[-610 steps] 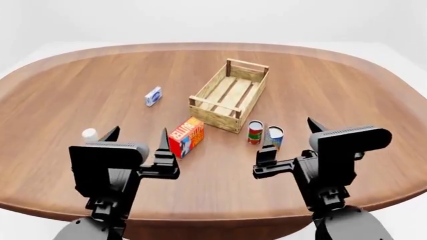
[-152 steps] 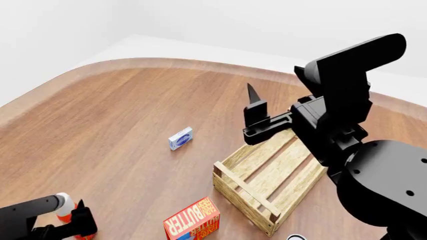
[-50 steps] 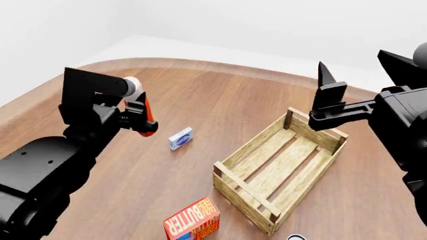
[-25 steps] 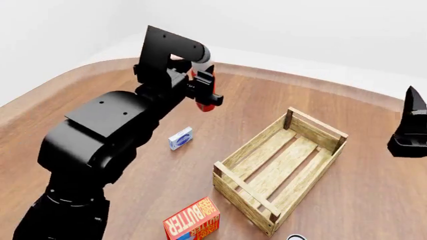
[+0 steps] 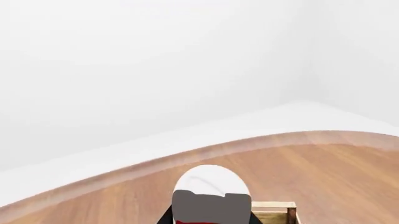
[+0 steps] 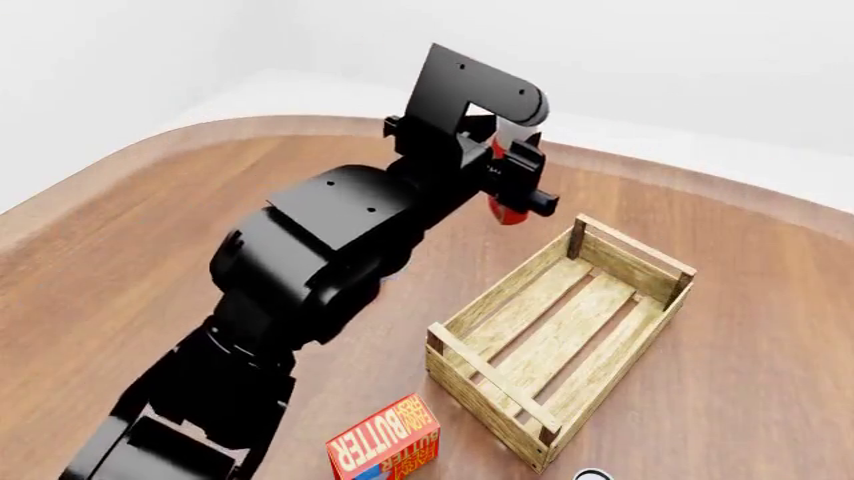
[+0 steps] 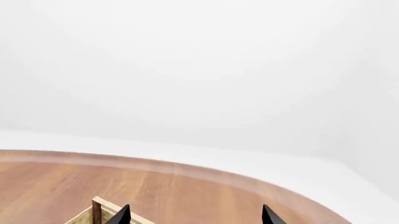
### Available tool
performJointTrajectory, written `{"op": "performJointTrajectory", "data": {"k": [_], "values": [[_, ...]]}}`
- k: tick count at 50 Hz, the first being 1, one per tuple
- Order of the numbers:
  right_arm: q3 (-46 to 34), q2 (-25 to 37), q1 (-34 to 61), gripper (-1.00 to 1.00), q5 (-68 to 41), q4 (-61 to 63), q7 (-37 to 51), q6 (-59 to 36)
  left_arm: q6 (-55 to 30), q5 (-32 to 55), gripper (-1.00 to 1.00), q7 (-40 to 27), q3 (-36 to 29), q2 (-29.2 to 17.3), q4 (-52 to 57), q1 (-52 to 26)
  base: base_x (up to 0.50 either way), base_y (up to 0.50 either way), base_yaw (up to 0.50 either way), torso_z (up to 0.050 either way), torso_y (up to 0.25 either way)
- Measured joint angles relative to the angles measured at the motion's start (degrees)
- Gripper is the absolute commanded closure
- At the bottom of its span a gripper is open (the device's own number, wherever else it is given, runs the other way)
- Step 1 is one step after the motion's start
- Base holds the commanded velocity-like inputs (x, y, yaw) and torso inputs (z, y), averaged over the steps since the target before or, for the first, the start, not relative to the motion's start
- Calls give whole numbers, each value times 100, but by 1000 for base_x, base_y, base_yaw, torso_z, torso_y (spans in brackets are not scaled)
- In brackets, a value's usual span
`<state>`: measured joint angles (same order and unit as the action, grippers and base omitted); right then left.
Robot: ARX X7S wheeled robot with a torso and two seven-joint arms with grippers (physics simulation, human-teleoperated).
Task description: Pick up the ketchup, and put it in the wooden tray.
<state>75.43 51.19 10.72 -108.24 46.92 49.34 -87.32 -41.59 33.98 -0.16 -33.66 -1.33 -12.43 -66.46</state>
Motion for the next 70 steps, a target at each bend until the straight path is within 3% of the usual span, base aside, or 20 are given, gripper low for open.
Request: {"op": "performJointTrajectory", "data": {"k": [14,26,40,47,70], "values": [[2216,-138,-1499,-100,91,15,-1162,-142,920,845,100,-338,-1111,79,-780,-359,0,0,0,0,1],[3101,-286,-2186,-100,581,54,-2048,-105,1651,1614,100,-594,-2067,103,-1285,-658,0,0,0,0,0],[2894,-292,-2314,-100,1602,18,-2745,119,3081,3520,100,-1029,-4159,123,-1889,-1363,0,0,0,0,1],[2610,-207,-2317,-100,2090,-98,-2964,288,3556,4185,100,-1175,-4900,128,-1964,-1562,0,0,0,0,-83],[2092,0,-2428,-100,2993,-440,-3371,724,3990,4786,100,-1328,-5591,128,-1995,-1675,0,0,0,0,-96]]}}
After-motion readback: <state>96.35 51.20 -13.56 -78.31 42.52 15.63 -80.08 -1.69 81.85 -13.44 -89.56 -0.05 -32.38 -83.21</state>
